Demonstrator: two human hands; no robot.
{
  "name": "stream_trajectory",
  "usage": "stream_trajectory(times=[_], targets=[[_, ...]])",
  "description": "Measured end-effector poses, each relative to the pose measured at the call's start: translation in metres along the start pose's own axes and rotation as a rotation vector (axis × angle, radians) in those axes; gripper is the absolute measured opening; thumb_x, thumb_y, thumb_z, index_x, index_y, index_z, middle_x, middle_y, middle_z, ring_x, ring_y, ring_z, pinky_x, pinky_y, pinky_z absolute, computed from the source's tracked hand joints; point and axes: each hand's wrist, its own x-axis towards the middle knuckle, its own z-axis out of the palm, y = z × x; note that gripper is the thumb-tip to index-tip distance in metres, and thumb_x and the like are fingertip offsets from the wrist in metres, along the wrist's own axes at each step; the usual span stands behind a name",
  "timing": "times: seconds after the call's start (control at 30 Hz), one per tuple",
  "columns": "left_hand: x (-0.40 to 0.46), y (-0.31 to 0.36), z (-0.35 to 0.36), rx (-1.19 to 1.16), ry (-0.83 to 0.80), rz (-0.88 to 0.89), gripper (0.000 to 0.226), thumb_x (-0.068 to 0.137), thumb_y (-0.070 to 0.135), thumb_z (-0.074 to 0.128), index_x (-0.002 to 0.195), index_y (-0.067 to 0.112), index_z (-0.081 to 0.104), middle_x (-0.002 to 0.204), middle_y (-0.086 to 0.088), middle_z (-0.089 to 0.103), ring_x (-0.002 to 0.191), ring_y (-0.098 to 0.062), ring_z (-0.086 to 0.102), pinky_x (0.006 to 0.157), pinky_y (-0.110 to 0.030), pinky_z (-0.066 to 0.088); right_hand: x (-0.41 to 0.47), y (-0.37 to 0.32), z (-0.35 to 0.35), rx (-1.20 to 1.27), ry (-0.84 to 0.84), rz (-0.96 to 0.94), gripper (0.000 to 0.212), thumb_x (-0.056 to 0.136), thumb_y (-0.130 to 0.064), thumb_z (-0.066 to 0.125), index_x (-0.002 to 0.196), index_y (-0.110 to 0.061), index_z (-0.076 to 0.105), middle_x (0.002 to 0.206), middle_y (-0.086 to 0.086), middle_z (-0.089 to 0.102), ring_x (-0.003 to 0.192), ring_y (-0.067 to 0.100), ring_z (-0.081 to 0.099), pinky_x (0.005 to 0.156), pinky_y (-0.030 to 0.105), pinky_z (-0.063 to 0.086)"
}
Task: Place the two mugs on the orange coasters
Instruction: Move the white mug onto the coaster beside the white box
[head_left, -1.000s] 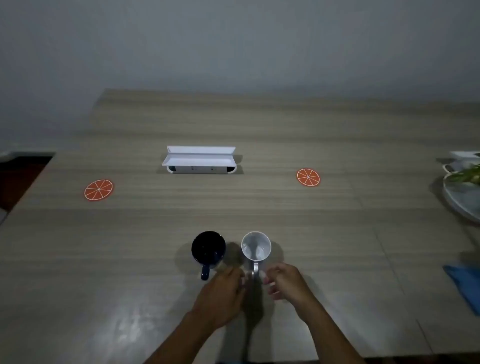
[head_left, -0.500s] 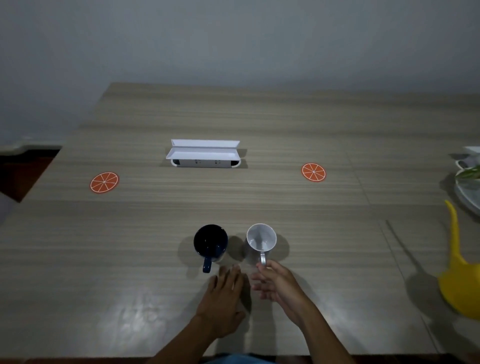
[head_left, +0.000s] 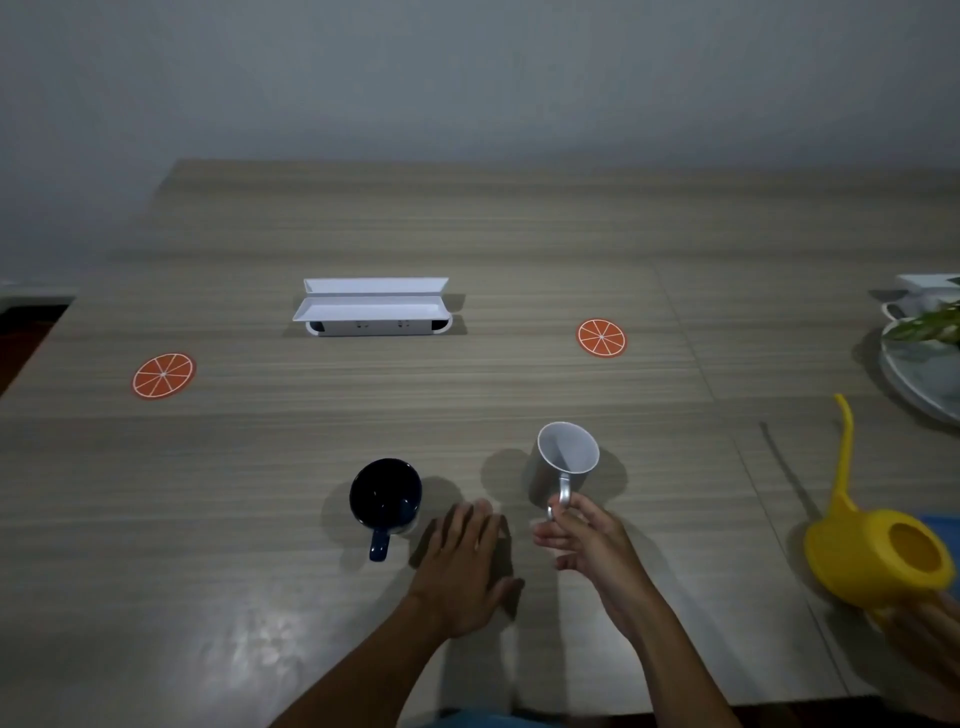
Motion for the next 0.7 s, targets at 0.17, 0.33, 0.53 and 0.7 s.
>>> stream_trajectory(times=[0.17,0.33,0.53,0.7], targets=[[0.04,0.009,-0.015,-0.042,0.061,-0.014,0.084,0.099,0.06,0.034,0.158,0.016,-0.006,0.168,-0.008,-0.015,0.154,-0.034,-0.016,0.125,-0.053,-0.006,0.012,-0.017,-0.016,-0.017,0.026,-0.048,0.015,0.097,-0.022,0.062,0.11,-0.015,0.068,0.094,0.016,0.079,0.09,0.025,0.077,0.064,0.032,0.052],[0.092,0.012,-0.032,-0.042,0.128,-0.058,0.086,0.096,0.066,0.022,0.159,0.016,-0.007,0.163,-0.004,-0.022,0.154,-0.035,-0.016,0.121,-0.056,-0.011,0.036,-0.034,-0.028,-0.04,0.062,-0.069,0.015,0.097,-0.021,0.062,0.111,-0.019,0.068,0.091,0.011,0.081,0.094,0.025,0.076,0.069,0.037,0.052],[0.168,0.005,-0.042,-0.042,0.221,-0.17,0.087,0.095,0.071,0.021,0.16,0.016,-0.002,0.17,-0.008,-0.009,0.156,-0.033,-0.011,0.121,-0.066,0.0,0.082,-0.059,-0.04,-0.048,0.105,-0.117,0.016,0.097,-0.018,0.062,0.111,-0.015,0.068,0.095,0.009,0.079,0.095,0.025,0.075,0.068,0.034,0.053],[0.185,0.008,-0.032,-0.069,0.322,-0.229,0.085,0.093,0.07,0.026,0.159,0.019,0.011,0.171,-0.003,0.005,0.157,-0.024,-0.003,0.122,-0.063,0.0,0.122,-0.075,-0.052,-0.035,0.169,-0.17,0.013,0.097,-0.017,0.062,0.108,-0.018,0.069,0.097,0.005,0.075,0.094,0.022,0.075,0.067,0.035,0.053]])
